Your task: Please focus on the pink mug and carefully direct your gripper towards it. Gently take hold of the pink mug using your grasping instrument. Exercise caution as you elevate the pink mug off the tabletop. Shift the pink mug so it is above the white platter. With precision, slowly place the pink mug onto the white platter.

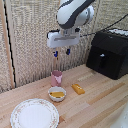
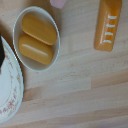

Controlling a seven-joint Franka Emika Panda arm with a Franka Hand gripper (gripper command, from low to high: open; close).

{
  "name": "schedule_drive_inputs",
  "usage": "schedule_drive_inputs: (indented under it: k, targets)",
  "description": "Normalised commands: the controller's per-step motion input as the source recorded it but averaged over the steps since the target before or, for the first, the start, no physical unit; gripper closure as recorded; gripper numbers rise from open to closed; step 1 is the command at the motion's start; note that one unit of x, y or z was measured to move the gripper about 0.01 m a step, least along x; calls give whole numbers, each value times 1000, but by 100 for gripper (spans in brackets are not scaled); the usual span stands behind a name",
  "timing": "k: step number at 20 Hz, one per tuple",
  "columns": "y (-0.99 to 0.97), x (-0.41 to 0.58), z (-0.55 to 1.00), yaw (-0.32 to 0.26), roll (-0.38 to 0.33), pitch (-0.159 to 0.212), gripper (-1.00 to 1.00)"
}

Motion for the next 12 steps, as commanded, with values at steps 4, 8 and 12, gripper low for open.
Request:
schedule_drive_inputs:
  k: [4, 8, 12]
  targets:
    - [-174, 314, -4, -131, 0, 0, -100]
    - [-279, 441, -19, -159, 3, 2, -100]
    - [-272, 308, -41, -143, 3, 33, -100]
